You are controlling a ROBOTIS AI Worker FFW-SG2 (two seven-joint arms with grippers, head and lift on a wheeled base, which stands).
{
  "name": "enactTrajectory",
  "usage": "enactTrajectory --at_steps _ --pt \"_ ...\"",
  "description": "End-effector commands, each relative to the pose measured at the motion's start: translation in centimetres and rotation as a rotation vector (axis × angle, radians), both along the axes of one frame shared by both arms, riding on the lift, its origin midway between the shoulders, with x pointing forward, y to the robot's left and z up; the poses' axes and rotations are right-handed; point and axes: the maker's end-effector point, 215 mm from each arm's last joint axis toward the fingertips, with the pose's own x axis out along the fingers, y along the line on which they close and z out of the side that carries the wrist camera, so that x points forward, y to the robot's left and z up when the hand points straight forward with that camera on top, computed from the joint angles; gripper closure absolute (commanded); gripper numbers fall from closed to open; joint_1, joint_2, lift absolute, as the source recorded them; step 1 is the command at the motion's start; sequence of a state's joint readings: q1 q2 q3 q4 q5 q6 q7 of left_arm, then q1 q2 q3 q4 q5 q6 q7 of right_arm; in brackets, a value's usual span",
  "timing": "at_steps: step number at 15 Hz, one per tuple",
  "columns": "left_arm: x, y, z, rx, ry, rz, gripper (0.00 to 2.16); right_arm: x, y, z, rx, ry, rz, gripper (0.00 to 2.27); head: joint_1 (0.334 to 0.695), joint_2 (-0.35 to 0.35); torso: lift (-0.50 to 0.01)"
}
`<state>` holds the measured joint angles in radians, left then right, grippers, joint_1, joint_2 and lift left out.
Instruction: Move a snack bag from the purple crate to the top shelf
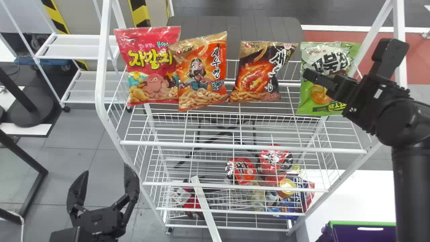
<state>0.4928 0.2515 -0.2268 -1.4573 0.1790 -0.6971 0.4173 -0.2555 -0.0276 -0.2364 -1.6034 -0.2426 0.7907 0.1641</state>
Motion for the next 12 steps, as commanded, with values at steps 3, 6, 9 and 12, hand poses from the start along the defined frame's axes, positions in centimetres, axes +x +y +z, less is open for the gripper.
enactTrajectory --at_steps 3,6,9,12 --pt "-0.1 0.1 0.1 0.000 -0.002 0.003 0.12 -0.7 0.5 0.7 -0.005 -0.005 0.013 0.07 0.695 0.006 0.000" --pt "-0.1 0.0 0.2 -0.003 -0.006 0.001 0.12 -2.4 1.8 0.9 0.006 0.007 0.040 0.07 0.695 0.013 0.000" --pt "-0.1 0.1 0.3 -0.004 -0.009 0.002 0.12 -4.5 2.8 0.5 -0.002 0.035 0.068 0.08 0.695 0.024 0.000" --pt "-0.3 0.0 0.5 -0.006 -0.013 0.003 0.12 -6.9 3.6 0.3 -0.021 0.038 0.089 0.08 0.695 0.038 0.000"
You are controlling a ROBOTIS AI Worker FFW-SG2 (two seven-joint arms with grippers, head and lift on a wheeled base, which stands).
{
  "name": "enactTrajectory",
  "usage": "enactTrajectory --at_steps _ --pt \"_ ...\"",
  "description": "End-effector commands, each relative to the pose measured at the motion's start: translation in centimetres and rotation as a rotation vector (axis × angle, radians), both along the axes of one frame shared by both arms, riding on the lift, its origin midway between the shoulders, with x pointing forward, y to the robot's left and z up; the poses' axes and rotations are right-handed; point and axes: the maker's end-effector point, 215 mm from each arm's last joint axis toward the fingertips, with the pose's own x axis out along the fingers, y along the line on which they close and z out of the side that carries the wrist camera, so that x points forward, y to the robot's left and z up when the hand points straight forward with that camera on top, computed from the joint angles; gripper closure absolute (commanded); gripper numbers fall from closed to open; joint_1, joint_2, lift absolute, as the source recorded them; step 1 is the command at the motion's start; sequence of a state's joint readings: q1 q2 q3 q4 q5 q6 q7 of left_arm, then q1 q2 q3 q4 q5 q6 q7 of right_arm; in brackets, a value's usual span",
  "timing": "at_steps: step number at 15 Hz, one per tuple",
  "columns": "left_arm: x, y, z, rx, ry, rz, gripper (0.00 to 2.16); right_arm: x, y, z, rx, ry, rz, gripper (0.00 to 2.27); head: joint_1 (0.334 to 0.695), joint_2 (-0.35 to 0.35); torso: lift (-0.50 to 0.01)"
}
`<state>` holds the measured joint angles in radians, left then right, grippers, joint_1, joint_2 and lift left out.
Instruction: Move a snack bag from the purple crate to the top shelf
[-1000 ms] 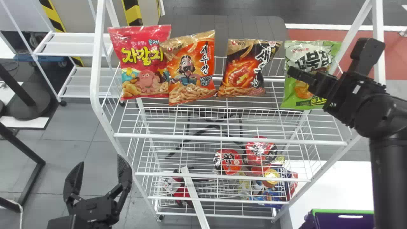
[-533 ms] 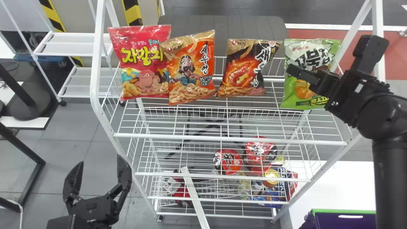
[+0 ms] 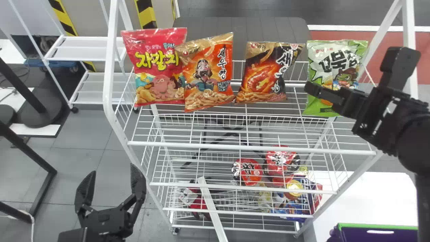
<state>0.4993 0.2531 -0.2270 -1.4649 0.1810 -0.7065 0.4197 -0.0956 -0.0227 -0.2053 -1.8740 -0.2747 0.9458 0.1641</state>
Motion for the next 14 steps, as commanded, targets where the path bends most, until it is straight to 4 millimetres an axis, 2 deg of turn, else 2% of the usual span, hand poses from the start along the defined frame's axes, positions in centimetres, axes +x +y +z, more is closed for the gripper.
enactTrajectory --at_steps 1,4,9,10,14 --pt "-0.1 0.0 0.2 -0.003 -0.003 0.000 0.12 -2.1 0.8 -0.1 -0.017 0.003 0.019 0.08 0.695 0.041 0.000" --pt "-0.3 -0.1 0.4 -0.006 -0.006 0.000 0.12 -5.5 2.6 -0.7 -0.064 -0.012 0.047 0.08 0.695 0.054 0.000" --pt "-0.9 0.1 1.3 -0.007 -0.017 0.003 0.12 -9.7 5.0 1.1 -0.199 -0.215 0.026 0.08 0.695 0.087 0.000" --pt "-1.0 0.2 1.5 -0.005 -0.020 0.005 0.12 -10.3 4.9 1.8 -0.221 -0.263 0.009 0.08 0.695 0.094 0.000" --pt "-1.3 0.2 1.9 -0.004 -0.021 0.005 0.12 -14.6 5.6 1.5 -0.263 -0.374 0.008 0.08 0.695 0.123 0.000"
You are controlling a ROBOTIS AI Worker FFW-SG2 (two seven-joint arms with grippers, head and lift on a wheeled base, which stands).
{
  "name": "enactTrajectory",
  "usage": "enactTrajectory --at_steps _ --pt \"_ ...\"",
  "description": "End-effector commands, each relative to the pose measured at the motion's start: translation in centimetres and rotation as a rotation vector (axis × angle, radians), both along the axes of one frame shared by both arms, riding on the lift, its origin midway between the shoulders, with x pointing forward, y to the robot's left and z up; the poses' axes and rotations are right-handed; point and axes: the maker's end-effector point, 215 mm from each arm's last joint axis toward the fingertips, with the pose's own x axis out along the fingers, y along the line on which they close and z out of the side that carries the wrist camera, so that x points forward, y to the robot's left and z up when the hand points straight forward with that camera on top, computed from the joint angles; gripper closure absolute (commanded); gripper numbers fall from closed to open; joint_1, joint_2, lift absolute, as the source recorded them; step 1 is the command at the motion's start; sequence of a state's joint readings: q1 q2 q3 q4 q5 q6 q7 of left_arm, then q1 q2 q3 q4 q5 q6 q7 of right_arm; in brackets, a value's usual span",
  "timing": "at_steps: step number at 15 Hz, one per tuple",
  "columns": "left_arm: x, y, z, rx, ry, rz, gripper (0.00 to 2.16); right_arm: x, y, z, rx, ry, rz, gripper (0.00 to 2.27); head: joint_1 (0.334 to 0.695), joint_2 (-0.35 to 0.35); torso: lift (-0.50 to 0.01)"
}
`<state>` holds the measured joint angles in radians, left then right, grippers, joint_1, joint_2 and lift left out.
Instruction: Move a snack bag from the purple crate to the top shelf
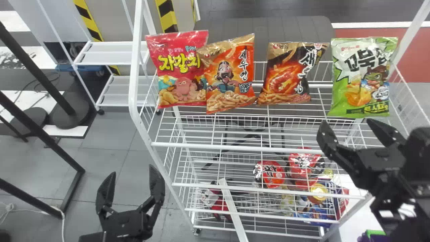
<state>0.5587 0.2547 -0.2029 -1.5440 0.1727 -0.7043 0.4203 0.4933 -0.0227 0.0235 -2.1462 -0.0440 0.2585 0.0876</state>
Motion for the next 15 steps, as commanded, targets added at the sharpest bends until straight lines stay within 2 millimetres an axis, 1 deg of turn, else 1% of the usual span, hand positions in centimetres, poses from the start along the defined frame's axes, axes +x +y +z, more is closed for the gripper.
enactTrajectory --at_steps 1,3,4,5,8,11,15 --pt "-0.2 -0.3 0.2 0.003 0.001 -0.008 0.12 -2.3 0.3 -1.2 -0.014 -0.029 0.021 0.08 0.695 0.127 0.000" --pt "-0.5 -0.2 0.2 0.008 0.007 -0.011 0.12 -3.7 -0.8 -2.6 -0.008 -0.014 0.031 0.08 0.695 0.138 0.000" --pt "-0.6 -0.2 0.1 0.008 0.008 -0.010 0.12 -4.3 -0.9 -2.3 -0.011 -0.040 0.031 0.08 0.695 0.137 0.000" --pt "-0.8 -0.2 0.0 0.008 0.016 -0.011 0.12 -5.1 -1.0 -2.6 -0.012 -0.051 0.027 0.09 0.695 0.134 0.000" --pt "-1.2 -0.4 0.6 0.009 0.013 -0.015 0.12 -6.0 -0.9 -4.0 -0.011 -0.034 0.020 0.09 0.695 0.125 0.000" --pt "-1.4 -0.3 0.5 0.025 0.031 -0.017 0.12 -6.6 -0.2 -4.6 -0.026 -0.035 0.028 0.09 0.695 0.128 0.000" --pt "-1.5 -0.5 0.7 0.028 0.029 -0.021 0.12 -6.7 0.6 -4.3 -0.028 -0.046 0.036 0.09 0.695 0.143 0.000"
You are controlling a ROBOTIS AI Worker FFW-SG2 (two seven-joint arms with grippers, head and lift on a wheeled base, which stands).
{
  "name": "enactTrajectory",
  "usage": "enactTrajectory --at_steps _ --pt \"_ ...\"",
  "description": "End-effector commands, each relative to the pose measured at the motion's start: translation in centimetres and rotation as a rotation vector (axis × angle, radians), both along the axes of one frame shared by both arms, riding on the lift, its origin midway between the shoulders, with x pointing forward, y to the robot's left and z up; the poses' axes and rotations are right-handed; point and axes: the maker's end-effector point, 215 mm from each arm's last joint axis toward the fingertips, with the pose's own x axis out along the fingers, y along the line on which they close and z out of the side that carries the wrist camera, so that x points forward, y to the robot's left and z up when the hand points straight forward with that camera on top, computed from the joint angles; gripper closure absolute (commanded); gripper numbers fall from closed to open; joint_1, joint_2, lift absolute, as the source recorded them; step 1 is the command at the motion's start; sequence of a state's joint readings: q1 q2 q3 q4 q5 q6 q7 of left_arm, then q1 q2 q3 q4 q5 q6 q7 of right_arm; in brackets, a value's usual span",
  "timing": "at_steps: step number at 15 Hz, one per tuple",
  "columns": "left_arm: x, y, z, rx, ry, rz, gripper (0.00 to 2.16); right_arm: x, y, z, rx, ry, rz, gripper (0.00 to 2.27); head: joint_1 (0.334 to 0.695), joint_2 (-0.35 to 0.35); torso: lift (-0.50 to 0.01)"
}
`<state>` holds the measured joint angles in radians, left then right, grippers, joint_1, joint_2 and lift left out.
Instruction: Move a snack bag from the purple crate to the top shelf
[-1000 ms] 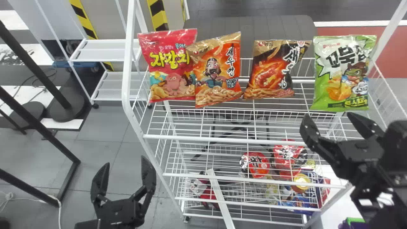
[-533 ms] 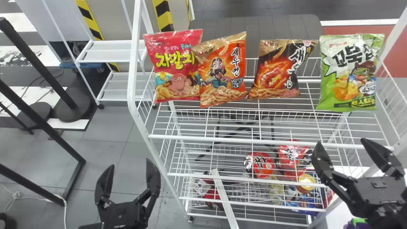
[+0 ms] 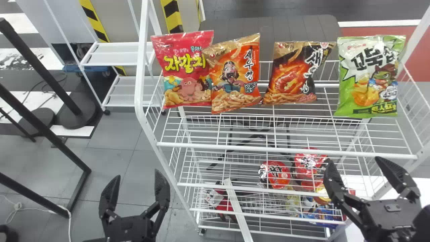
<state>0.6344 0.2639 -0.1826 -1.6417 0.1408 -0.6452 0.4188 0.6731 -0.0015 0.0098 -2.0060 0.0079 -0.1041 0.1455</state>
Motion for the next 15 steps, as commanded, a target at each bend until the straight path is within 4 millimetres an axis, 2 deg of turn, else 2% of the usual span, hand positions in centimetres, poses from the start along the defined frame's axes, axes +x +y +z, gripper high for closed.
enactTrajectory --at_steps 1,6,9,15 --pt "-0.05 -0.07 0.07 0.001 -0.001 -0.002 0.12 -0.02 0.28 0.04 0.001 -0.001 0.004 0.09 0.695 0.145 0.000" --pt "-0.08 -0.12 -0.18 0.002 0.008 -0.001 0.12 -0.02 0.27 0.04 -0.001 -0.001 0.005 0.09 0.695 0.150 0.000" --pt "-0.11 -0.10 -0.25 0.002 0.010 -0.001 0.12 -0.05 0.44 0.83 -0.005 -0.038 0.013 0.09 0.695 0.150 0.000" --pt "-0.05 -0.01 -0.34 0.004 0.012 0.000 0.12 -0.15 0.62 0.44 -0.002 -0.035 0.014 0.09 0.695 0.153 0.000"
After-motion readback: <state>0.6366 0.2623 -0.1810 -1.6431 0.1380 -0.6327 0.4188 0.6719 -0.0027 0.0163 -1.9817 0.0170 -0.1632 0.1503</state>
